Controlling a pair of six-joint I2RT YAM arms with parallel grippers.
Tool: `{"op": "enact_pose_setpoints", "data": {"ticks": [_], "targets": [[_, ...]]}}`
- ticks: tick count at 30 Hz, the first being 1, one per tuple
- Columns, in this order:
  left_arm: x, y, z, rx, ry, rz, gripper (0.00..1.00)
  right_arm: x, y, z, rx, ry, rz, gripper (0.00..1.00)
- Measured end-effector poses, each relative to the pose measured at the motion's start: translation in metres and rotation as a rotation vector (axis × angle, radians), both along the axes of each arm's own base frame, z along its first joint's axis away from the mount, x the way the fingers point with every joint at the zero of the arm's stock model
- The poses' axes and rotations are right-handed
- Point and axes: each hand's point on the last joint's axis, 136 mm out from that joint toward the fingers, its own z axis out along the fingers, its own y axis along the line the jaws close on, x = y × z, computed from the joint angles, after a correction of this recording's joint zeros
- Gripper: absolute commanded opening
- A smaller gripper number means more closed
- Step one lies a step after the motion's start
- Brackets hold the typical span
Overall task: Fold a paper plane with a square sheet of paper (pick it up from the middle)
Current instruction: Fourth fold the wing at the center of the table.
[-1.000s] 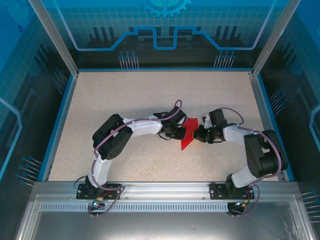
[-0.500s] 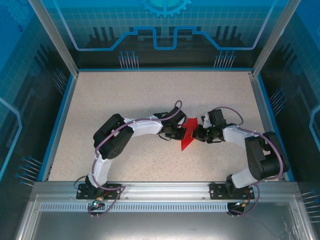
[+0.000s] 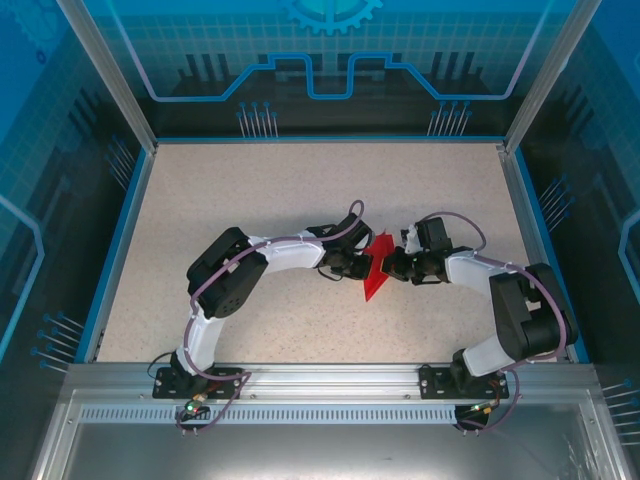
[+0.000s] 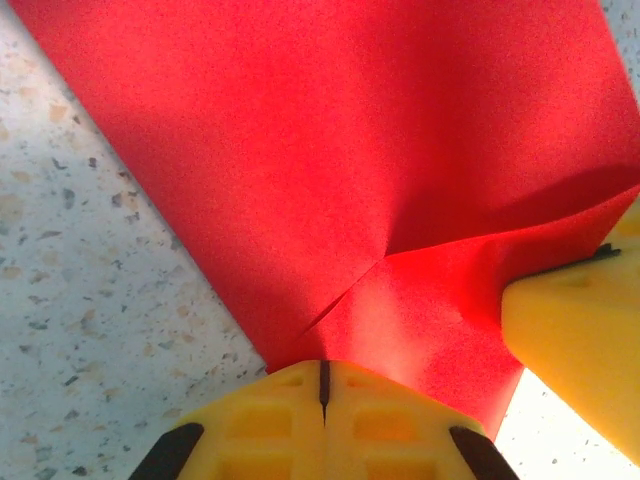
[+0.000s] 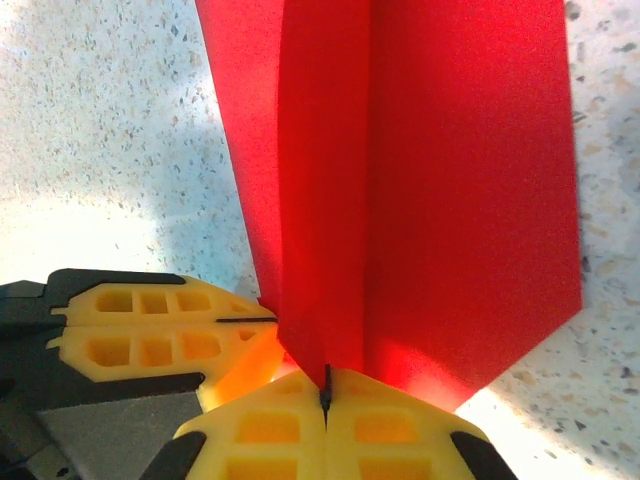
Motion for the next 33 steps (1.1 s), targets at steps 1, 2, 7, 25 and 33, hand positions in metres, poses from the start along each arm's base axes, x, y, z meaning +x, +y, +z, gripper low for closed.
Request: {"op": "enact_pose_setpoints", "data": {"ticks": [1, 2, 7, 25, 33], "targets": [[0.000, 0.000, 0.000, -0.001, 0.000, 0.000, 0.00, 0.001, 0.001, 0.000, 0.005, 0.001, 0.000, 0.01], [0.000, 0.000, 0.000, -0.003, -0.002, 0.000, 0.00, 0.001, 0.002, 0.000, 0.010, 0.002, -0.001, 0.01], [0.001, -0.001, -0.001, -0.010, -0.009, 0.000, 0.00, 0.006, 0.007, 0.002, 0.046, 0.002, -0.005, 0.02], [0.004, 0.000, -0.001, -0.080, -0.011, -0.007, 0.00, 0.013, 0.019, 0.003, 0.136, 0.022, -0.020, 0.05], [0.004, 0.001, -0.001, -0.119, -0.009, -0.010, 0.00, 0.015, 0.022, -0.001, 0.156, 0.030, -0.019, 0.05]]}}
